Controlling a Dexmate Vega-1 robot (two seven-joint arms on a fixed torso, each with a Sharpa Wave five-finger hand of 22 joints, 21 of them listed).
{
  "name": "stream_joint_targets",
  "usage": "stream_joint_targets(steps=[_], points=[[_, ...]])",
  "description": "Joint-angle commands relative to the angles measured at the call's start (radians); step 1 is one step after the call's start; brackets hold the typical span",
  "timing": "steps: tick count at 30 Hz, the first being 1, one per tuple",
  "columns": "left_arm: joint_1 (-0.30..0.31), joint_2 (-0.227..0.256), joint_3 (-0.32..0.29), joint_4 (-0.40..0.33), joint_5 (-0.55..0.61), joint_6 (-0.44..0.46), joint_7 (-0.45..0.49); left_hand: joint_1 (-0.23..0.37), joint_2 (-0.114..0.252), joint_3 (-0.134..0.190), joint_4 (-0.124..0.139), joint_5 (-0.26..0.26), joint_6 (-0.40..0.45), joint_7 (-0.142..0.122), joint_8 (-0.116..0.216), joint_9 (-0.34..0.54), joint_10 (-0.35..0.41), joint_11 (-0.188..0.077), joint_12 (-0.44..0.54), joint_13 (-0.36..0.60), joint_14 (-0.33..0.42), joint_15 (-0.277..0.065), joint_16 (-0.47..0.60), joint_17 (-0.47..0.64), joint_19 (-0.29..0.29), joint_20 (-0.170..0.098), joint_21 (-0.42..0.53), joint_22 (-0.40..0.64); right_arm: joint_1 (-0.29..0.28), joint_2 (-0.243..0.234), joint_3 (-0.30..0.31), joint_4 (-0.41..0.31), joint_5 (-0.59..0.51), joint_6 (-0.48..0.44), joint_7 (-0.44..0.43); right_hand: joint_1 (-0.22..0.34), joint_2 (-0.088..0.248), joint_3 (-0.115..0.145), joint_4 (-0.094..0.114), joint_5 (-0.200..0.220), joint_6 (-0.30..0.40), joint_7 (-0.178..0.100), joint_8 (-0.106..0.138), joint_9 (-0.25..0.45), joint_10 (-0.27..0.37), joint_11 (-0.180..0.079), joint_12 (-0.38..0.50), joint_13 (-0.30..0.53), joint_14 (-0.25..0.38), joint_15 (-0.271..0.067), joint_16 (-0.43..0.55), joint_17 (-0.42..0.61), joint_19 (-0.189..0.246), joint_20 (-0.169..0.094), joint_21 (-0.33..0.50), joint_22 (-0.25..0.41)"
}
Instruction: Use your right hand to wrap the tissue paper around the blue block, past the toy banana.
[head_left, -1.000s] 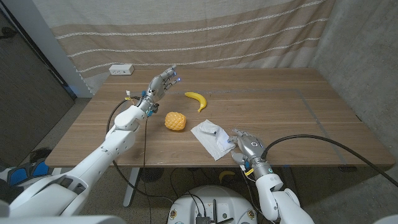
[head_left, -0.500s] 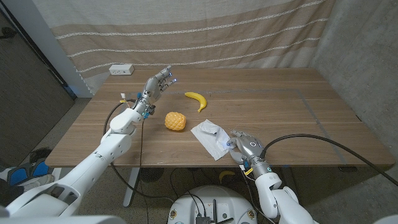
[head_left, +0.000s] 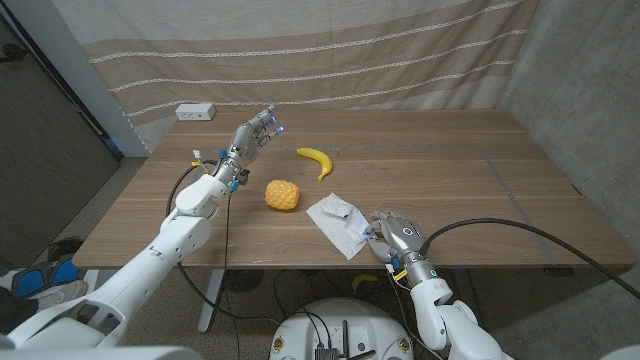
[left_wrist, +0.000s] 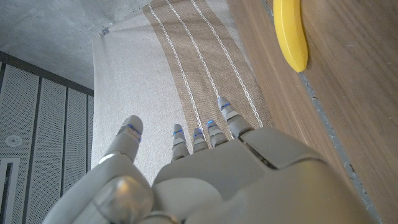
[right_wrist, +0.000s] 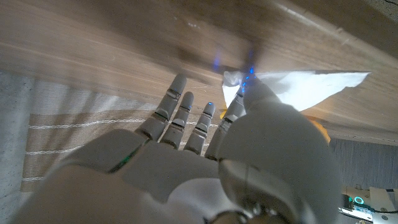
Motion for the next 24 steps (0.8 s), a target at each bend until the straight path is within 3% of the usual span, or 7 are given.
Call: stream_joint_targets(steps=[1, 13, 24], points=[[-0.001, -0.001, 0.002, 0.005, 0.000, 0.002, -0.004, -0.006, 0.001, 0.002, 0.006, 0.001, 0.005, 0.001, 0.001, 0.004, 0.003, -0.004, 0.001, 0.003, 0.007, -0.002, 0.000, 0.003, 0.006, 0.000, 0.005, 0.005, -0.001, 0.022, 0.014, 0.019, 0.041, 0.043, -0.112, -0.001, 0.014, 0.004, -0.004, 0.015, 0.070, 0.084, 0.006, 0.007, 0.016, -0.006, 0.009, 0.000, 0.019, -0.169, -0.009, -0.011, 0.009, -0.072, 0.004, 0.001], [-0.001, -0.004, -0.005, 0.026, -0.011, 0.004, -0.005, -0.007, 0.001, 0.003, 0.005, 0.001, 0.003, 0.000, 0.000, 0.004, -0.001, -0.004, 0.000, 0.003, 0.006, -0.002, -0.001, 0.003, 0.005, -0.001, 0.004, 0.005, 0.019, 0.044, 0.029, 0.017, 0.057, 0.088, -0.196, -0.022, 0.038, 0.006, 0.007, 0.048, 0.044, 0.087, 0.034, 0.066, 0.017, -0.010, -0.004, -0.005, 0.020, -0.170, -0.038, -0.033, -0.004, -0.087, -0.005, -0.001], [-0.013, -0.014, -0.007, 0.057, -0.008, 0.004, 0.005, -0.007, 0.000, 0.003, 0.004, 0.001, 0.001, 0.001, -0.001, 0.004, -0.002, -0.004, -0.001, 0.003, 0.005, -0.002, -0.002, 0.003, 0.004, 0.000, 0.003, 0.005, 0.083, 0.019, 0.029, -0.023, 0.039, 0.074, -0.061, -0.037, 0.048, 0.004, 0.010, 0.071, 0.032, 0.087, 0.064, 0.114, 0.017, -0.010, -0.009, 0.001, 0.008, -0.167, -0.055, -0.039, -0.023, -0.085, -0.017, -0.001]])
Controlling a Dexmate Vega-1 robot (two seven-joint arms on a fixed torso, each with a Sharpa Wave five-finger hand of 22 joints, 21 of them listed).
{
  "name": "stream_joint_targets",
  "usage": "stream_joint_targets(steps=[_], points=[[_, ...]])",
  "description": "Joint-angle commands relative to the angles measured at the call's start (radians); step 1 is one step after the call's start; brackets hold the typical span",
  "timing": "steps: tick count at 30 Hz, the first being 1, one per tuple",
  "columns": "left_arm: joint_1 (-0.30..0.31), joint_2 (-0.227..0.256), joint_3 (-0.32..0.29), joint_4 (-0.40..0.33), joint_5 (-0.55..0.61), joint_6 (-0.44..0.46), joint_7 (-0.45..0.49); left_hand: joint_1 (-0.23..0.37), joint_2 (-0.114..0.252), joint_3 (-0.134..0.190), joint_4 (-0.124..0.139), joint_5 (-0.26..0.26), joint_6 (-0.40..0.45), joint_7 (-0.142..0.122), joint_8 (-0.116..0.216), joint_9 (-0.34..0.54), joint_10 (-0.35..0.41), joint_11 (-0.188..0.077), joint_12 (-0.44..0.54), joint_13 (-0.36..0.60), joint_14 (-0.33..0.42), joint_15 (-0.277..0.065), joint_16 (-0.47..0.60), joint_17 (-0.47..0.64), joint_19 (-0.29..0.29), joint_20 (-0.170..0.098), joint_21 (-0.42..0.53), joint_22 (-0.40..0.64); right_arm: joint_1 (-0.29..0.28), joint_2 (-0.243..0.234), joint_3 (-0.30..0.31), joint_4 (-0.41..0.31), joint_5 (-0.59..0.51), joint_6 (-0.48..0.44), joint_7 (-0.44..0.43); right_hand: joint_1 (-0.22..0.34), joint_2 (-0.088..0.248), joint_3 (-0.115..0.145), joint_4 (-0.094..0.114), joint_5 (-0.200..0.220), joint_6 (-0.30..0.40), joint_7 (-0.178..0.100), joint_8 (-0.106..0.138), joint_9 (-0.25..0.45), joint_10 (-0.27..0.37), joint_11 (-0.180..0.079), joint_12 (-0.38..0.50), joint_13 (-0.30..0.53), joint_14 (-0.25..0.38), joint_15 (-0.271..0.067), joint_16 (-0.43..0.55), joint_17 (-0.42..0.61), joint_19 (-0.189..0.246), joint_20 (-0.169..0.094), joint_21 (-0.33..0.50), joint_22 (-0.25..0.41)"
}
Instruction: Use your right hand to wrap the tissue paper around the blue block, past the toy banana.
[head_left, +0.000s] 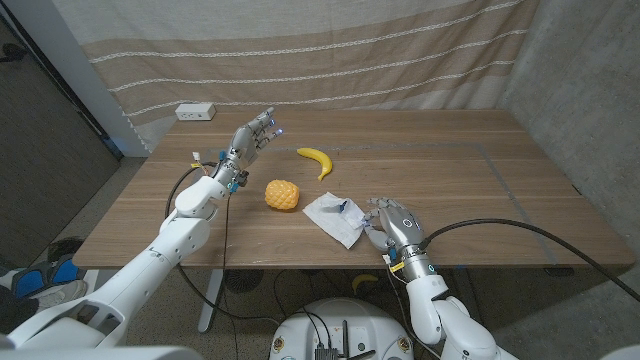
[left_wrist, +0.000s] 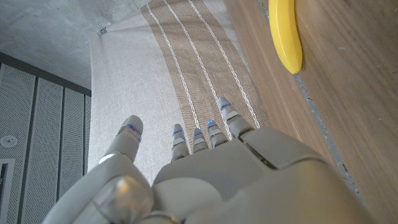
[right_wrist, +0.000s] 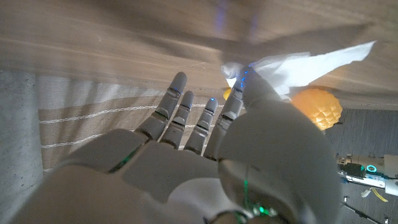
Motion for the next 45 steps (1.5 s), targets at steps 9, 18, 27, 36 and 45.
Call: stream_joint_targets(steps=[9, 18, 27, 36, 45], points=[[-0.047, 0.028, 0.030, 0.045, 0.049, 0.049, -0.013, -0.011, 0.004, 0.009, 0.004, 0.001, 0.103, 0.009, 0.027, 0.005, 0.090, -0.020, 0.022, 0.002, 0.054, -0.003, 0.006, 0.003, 0.004, 0.003, 0.001, 0.005, 0.088, -0.056, -0.013, -0.067, -0.108, -0.023, 0.183, -0.031, 0.006, -0.009, 0.010, 0.034, -0.010, -0.032, 0.046, 0.101, -0.016, -0.007, -0.016, 0.010, -0.013, -0.163, -0.016, 0.004, -0.021, -0.093, -0.016, -0.001], [-0.093, 0.083, 0.080, 0.036, 0.142, 0.111, -0.018, 0.042, 0.039, 0.049, -0.007, -0.003, 0.372, 0.097, 0.068, 0.009, 0.214, -0.004, 0.033, 0.004, 0.060, 0.004, 0.001, 0.003, -0.042, 0.007, -0.009, 0.005, 0.077, -0.061, -0.016, -0.063, -0.196, -0.038, 0.205, -0.031, -0.008, -0.041, 0.003, 0.037, 0.002, -0.078, 0.043, 0.089, -0.021, -0.010, -0.019, 0.014, -0.023, -0.175, -0.004, 0.022, -0.030, -0.108, -0.024, 0.001], [-0.108, 0.151, 0.118, -0.040, 0.236, 0.195, 0.011, 0.169, 0.081, 0.162, -0.018, 0.052, 0.520, 0.180, 0.063, 0.010, 0.288, -0.003, 0.034, 0.005, 0.081, 0.007, 0.006, 0.003, -0.077, 0.021, -0.009, 0.003, 0.095, -0.057, -0.005, -0.054, -0.234, 0.018, 0.185, -0.024, -0.006, -0.053, 0.002, 0.043, 0.006, -0.087, 0.033, 0.072, -0.020, -0.011, -0.019, 0.018, -0.020, -0.177, -0.007, 0.023, -0.025, -0.110, -0.025, 0.002], [-0.119, 0.200, 0.152, -0.088, 0.288, 0.214, -0.035, 0.257, 0.073, 0.182, -0.019, 0.048, 0.551, 0.130, 0.021, 0.013, 0.454, -0.018, 0.058, 0.007, 0.298, -0.028, 0.048, 0.009, -0.046, 0.022, 0.005, 0.003, 0.132, -0.026, -0.002, -0.019, -0.254, 0.051, 0.203, -0.018, -0.007, -0.057, -0.001, 0.052, 0.019, -0.075, 0.032, 0.061, -0.012, -0.010, -0.017, 0.020, -0.015, -0.175, -0.013, 0.019, -0.014, -0.099, -0.023, 0.001], [-0.134, 0.225, 0.179, -0.118, 0.304, 0.235, -0.102, 0.427, 0.061, 0.261, -0.039, 0.111, 0.702, 0.165, 0.030, 0.010, 0.636, -0.058, 0.069, 0.008, 0.342, -0.065, 0.019, 0.005, -0.061, -0.014, -0.001, 0.000, 0.147, -0.012, -0.003, 0.011, -0.267, 0.078, 0.179, -0.017, -0.007, -0.059, -0.001, 0.061, 0.019, -0.066, 0.027, 0.051, -0.003, -0.010, -0.016, 0.022, -0.009, -0.172, -0.015, 0.017, -0.011, -0.095, -0.024, 0.000]])
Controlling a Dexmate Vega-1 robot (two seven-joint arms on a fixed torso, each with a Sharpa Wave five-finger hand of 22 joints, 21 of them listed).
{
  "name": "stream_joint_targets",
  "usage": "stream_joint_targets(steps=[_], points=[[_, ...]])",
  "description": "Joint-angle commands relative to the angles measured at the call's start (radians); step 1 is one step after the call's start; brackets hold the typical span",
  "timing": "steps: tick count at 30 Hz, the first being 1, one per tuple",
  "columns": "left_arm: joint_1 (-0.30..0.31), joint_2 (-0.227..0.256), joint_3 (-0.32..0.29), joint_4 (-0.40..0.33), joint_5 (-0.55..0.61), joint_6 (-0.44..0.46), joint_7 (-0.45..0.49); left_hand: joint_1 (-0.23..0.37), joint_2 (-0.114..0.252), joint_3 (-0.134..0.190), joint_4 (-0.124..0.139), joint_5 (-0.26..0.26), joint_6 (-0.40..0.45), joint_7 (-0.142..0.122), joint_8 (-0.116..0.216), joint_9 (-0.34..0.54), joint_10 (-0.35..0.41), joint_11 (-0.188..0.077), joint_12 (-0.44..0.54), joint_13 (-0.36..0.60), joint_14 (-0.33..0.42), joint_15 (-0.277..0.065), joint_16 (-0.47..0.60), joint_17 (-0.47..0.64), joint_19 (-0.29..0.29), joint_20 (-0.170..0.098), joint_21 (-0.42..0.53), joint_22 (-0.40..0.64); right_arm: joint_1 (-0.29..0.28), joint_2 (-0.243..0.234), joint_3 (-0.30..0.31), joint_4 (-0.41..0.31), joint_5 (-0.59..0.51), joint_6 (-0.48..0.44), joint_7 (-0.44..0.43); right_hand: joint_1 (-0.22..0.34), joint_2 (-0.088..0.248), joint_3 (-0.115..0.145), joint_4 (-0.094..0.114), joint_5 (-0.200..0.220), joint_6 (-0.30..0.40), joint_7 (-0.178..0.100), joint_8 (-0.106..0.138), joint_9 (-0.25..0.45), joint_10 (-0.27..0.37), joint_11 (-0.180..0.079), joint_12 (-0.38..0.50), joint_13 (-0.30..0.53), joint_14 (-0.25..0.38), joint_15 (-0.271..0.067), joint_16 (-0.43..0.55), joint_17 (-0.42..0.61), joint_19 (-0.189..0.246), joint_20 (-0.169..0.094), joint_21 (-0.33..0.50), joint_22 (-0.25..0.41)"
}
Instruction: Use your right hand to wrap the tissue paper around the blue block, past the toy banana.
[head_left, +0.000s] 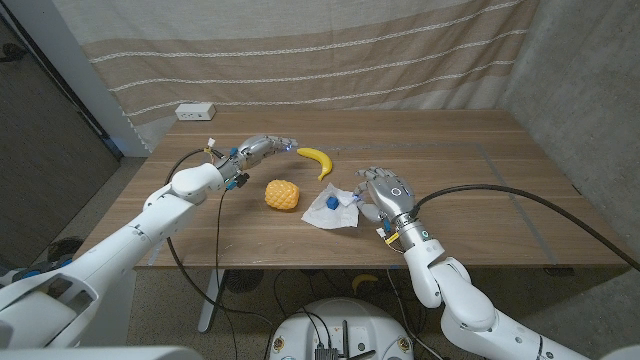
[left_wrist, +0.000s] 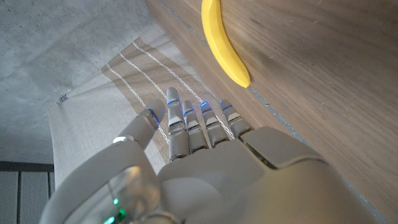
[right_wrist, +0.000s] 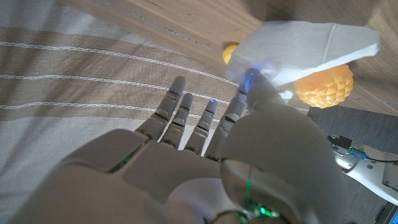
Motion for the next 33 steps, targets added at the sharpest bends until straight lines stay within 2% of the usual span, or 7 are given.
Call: stream_joint_targets(steps=[1, 4, 7, 14, 23, 25, 33], points=[[-0.023, 0.042, 0.039, -0.039, 0.036, 0.031, -0.079, 0.079, -0.019, 0.025, -0.004, 0.035, 0.090, 0.039, 0.008, 0.000, 0.116, 0.003, 0.014, 0.004, 0.045, -0.057, -0.006, 0.003, 0.006, -0.028, -0.002, 0.000, 0.031, 0.022, -0.001, 0.039, -0.029, 0.041, -0.016, 0.011, -0.003, -0.005, -0.003, 0.013, 0.017, 0.015, 0.001, 0.051, 0.011, -0.003, 0.002, 0.006, 0.013, -0.173, -0.004, 0.003, 0.009, -0.095, -0.001, 0.003], [-0.030, 0.038, 0.042, -0.024, 0.025, 0.020, -0.105, 0.081, -0.034, -0.002, 0.009, 0.036, 0.130, 0.071, 0.009, 0.003, 0.173, 0.039, 0.020, 0.005, 0.110, -0.048, 0.010, 0.009, 0.011, -0.030, 0.000, 0.001, 0.044, 0.029, -0.003, 0.050, -0.032, 0.053, -0.022, 0.013, -0.004, -0.005, -0.005, 0.016, 0.020, 0.020, 0.001, 0.047, 0.016, -0.003, 0.003, 0.007, 0.013, -0.173, -0.006, 0.002, 0.012, -0.092, -0.001, 0.003], [-0.032, 0.038, 0.044, -0.018, 0.020, 0.010, -0.122, 0.059, -0.042, -0.010, 0.024, 0.040, 0.160, 0.081, 0.013, 0.005, 0.209, 0.052, 0.024, 0.007, 0.159, -0.042, 0.017, 0.008, 0.013, -0.031, 0.001, 0.002, 0.053, 0.034, -0.006, 0.058, -0.039, 0.062, -0.026, 0.015, -0.006, -0.005, -0.006, 0.019, 0.019, 0.022, -0.001, 0.045, 0.018, -0.003, 0.002, 0.006, 0.015, -0.173, -0.007, 0.001, 0.013, -0.091, -0.001, 0.002], [-0.050, 0.063, 0.061, -0.033, 0.032, 0.025, -0.180, 0.003, -0.045, -0.019, 0.053, 0.052, 0.189, 0.079, 0.012, 0.008, 0.247, 0.053, 0.018, 0.008, 0.228, -0.050, 0.020, 0.007, -0.001, -0.027, -0.003, 0.003, 0.072, 0.051, -0.007, 0.082, -0.060, 0.057, -0.042, 0.021, -0.008, -0.004, -0.009, 0.028, 0.019, 0.030, -0.004, 0.037, 0.026, -0.002, 0.001, 0.004, 0.022, -0.173, -0.008, -0.001, 0.017, -0.087, -0.003, 0.002], [-0.082, 0.077, 0.089, -0.040, 0.047, 0.065, -0.247, -0.164, -0.020, -0.062, 0.199, 0.061, 0.090, 0.088, -0.024, 0.014, 0.250, 0.135, -0.023, 0.007, 0.224, -0.025, -0.005, 0.018, -0.060, -0.003, -0.014, 0.002, 0.083, 0.060, -0.004, 0.098, -0.069, 0.058, -0.081, 0.023, -0.006, -0.004, -0.009, 0.034, 0.019, 0.034, -0.006, 0.031, 0.034, -0.002, 0.002, 0.004, 0.026, -0.171, -0.010, -0.001, 0.021, -0.086, -0.003, 0.002], [-0.090, 0.079, 0.095, -0.042, 0.051, 0.078, -0.257, -0.188, -0.018, -0.061, 0.221, 0.065, 0.060, 0.095, -0.028, 0.014, 0.287, 0.131, -0.015, 0.007, 0.223, -0.020, -0.009, 0.016, -0.070, -0.001, -0.015, 0.001, 0.086, 0.065, -0.004, 0.106, -0.064, 0.065, -0.102, 0.023, -0.006, -0.004, -0.008, 0.035, 0.016, 0.031, -0.007, 0.030, 0.035, -0.002, 0.002, 0.004, 0.027, -0.171, -0.010, -0.002, 0.020, -0.087, -0.004, 0.002], [-0.110, 0.068, 0.107, -0.034, 0.057, 0.097, -0.274, -0.215, -0.017, -0.040, 0.229, 0.073, 0.027, 0.124, -0.024, 0.013, 0.380, 0.103, 0.000, 0.004, 0.192, -0.019, -0.025, 0.005, -0.094, -0.009, -0.018, -0.001, 0.105, 0.085, -0.013, 0.141, -0.028, 0.107, -0.161, 0.027, -0.006, -0.003, -0.010, 0.040, 0.022, 0.039, -0.007, 0.024, 0.051, -0.002, 0.006, 0.005, 0.038, -0.172, -0.009, -0.003, 0.033, -0.081, -0.002, 0.002]])
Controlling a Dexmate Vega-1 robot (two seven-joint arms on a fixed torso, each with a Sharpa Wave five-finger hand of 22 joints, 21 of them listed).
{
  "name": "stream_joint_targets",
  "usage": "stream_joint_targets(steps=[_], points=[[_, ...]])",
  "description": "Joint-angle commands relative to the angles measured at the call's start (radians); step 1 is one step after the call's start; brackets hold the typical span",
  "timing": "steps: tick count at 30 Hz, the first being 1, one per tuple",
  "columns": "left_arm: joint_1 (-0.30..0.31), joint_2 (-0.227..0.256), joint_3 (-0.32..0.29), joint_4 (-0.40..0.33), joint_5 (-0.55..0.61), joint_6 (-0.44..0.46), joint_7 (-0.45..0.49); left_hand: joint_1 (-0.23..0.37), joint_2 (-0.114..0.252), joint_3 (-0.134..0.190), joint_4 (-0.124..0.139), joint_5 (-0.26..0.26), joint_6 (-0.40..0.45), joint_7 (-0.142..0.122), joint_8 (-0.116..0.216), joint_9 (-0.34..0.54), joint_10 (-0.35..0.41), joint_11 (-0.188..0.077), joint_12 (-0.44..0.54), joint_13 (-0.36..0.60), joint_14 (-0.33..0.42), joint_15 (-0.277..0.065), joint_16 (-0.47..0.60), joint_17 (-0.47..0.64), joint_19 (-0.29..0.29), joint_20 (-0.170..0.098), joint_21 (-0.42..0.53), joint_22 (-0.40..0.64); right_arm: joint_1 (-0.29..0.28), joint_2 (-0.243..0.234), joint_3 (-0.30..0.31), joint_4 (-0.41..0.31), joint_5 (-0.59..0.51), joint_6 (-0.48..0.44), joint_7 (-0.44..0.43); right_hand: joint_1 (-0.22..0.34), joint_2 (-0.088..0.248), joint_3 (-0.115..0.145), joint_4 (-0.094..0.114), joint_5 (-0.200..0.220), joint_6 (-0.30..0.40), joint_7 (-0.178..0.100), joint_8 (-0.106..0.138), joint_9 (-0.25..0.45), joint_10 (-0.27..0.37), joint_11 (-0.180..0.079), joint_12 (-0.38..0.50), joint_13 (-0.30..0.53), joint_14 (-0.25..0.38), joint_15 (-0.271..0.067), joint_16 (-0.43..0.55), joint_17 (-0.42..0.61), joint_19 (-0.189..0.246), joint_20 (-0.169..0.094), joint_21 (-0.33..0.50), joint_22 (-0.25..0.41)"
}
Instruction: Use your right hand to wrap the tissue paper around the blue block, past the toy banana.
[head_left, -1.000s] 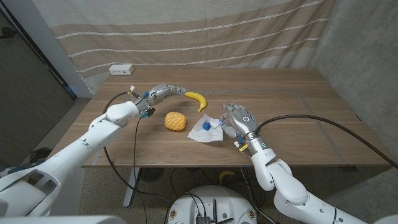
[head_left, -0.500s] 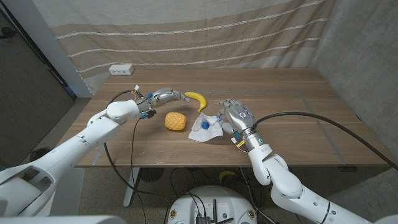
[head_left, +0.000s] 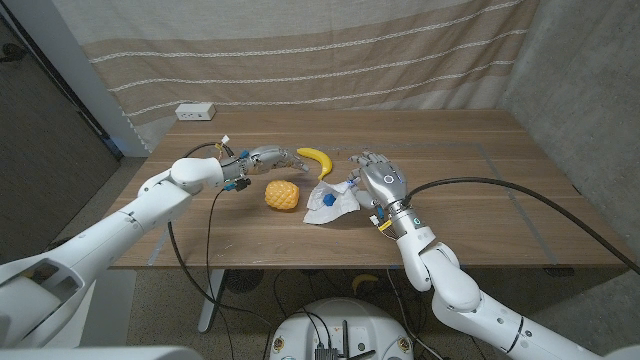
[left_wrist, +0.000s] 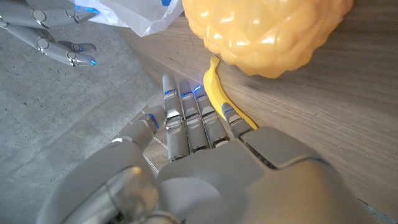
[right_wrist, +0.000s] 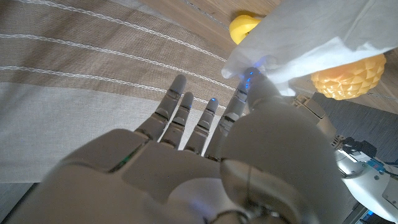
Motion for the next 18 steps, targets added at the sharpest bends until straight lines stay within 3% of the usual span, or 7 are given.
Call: stream_joint_targets(steps=[1, 3, 7, 9, 12, 14, 18], points=[[-0.038, -0.004, 0.027, 0.009, 0.011, 0.035, -0.057, -0.017, 0.004, 0.017, 0.005, 0.008, -0.013, 0.016, 0.002, 0.003, 0.038, -0.020, 0.008, 0.002, -0.019, -0.017, -0.007, -0.001, -0.017, -0.002, -0.006, 0.000, 0.028, 0.029, -0.010, 0.048, 0.040, 0.049, -0.079, 0.010, -0.004, 0.001, -0.006, 0.009, 0.014, 0.022, 0.005, 0.023, 0.019, 0.000, 0.006, 0.003, 0.011, -0.174, -0.003, 0.002, 0.010, -0.077, -0.002, 0.002], [-0.039, -0.007, 0.027, 0.013, 0.009, 0.033, -0.058, -0.021, 0.006, 0.023, 0.006, 0.009, -0.029, 0.027, -0.002, 0.003, 0.050, -0.021, 0.008, 0.001, -0.024, -0.015, -0.007, -0.002, -0.020, -0.003, -0.005, 0.000, 0.034, 0.033, -0.015, 0.057, 0.044, 0.055, -0.086, 0.011, -0.004, 0.001, -0.007, 0.009, 0.015, 0.024, 0.005, 0.022, 0.020, 0.000, 0.006, 0.003, 0.012, -0.174, -0.003, 0.001, 0.012, -0.076, -0.001, 0.002], [-0.047, -0.015, 0.028, 0.031, -0.008, 0.026, -0.082, -0.035, 0.016, 0.024, 0.025, 0.003, -0.103, 0.018, -0.018, 0.002, 0.055, -0.019, 0.000, 0.001, -0.035, -0.014, -0.001, 0.004, -0.023, -0.002, -0.004, -0.001, 0.043, 0.035, -0.020, 0.065, 0.067, 0.075, -0.085, 0.015, -0.006, 0.002, -0.009, 0.011, 0.017, 0.029, 0.004, 0.018, 0.023, 0.000, 0.005, 0.002, 0.016, -0.175, -0.003, 0.000, 0.014, -0.074, -0.002, 0.001], [-0.049, -0.020, 0.027, 0.041, -0.019, 0.018, -0.094, -0.040, 0.018, 0.024, 0.031, -0.001, -0.127, 0.025, -0.018, 0.002, 0.057, -0.018, -0.003, 0.001, -0.038, -0.014, 0.000, 0.005, -0.023, 0.000, -0.003, -0.001, 0.050, 0.038, -0.026, 0.074, 0.076, 0.087, -0.086, 0.015, -0.007, 0.002, -0.010, 0.012, 0.018, 0.031, 0.004, 0.017, 0.024, 0.000, 0.005, 0.001, 0.017, -0.174, -0.003, 0.000, 0.016, -0.073, -0.001, 0.001], [-0.048, -0.023, 0.024, 0.045, -0.029, 0.013, -0.102, -0.051, 0.017, 0.026, 0.041, -0.013, -0.194, 0.012, -0.019, 0.002, 0.040, 0.006, -0.016, 0.002, -0.041, -0.013, 0.002, 0.005, -0.026, 0.004, -0.002, -0.001, 0.061, 0.046, -0.036, 0.090, 0.095, 0.107, -0.088, 0.018, -0.010, 0.003, -0.012, 0.013, 0.022, 0.033, 0.005, 0.015, 0.026, 0.000, 0.004, 0.001, 0.018, -0.174, -0.004, -0.001, 0.019, -0.071, -0.001, 0.001], [-0.046, -0.026, 0.021, 0.047, -0.044, 0.017, -0.108, -0.063, 0.015, 0.026, 0.052, -0.027, -0.277, -0.005, -0.021, 0.000, 0.034, 0.016, -0.024, 0.003, -0.043, -0.010, 0.003, 0.006, -0.027, 0.005, -0.002, -0.001, 0.067, 0.049, -0.040, 0.098, 0.106, 0.119, -0.090, 0.020, -0.013, 0.004, -0.014, 0.013, 0.024, 0.036, 0.004, 0.012, 0.028, 0.000, 0.004, 0.000, 0.019, -0.173, -0.005, -0.001, 0.020, -0.071, -0.002, 0.001], [-0.041, -0.034, 0.015, 0.059, -0.075, 0.014, -0.127, -0.071, 0.016, 0.036, 0.048, -0.045, -0.439, -0.026, -0.026, -0.007, 0.024, 0.024, -0.034, 0.004, -0.032, -0.006, 0.004, 0.003, -0.022, 0.012, 0.001, -0.002, 0.080, 0.060, -0.049, 0.118, 0.125, 0.140, -0.102, 0.022, -0.014, 0.005, -0.015, 0.014, 0.025, 0.039, 0.003, 0.008, 0.031, 0.000, 0.003, -0.001, 0.022, -0.173, -0.005, -0.002, 0.021, -0.070, -0.002, 0.001]])
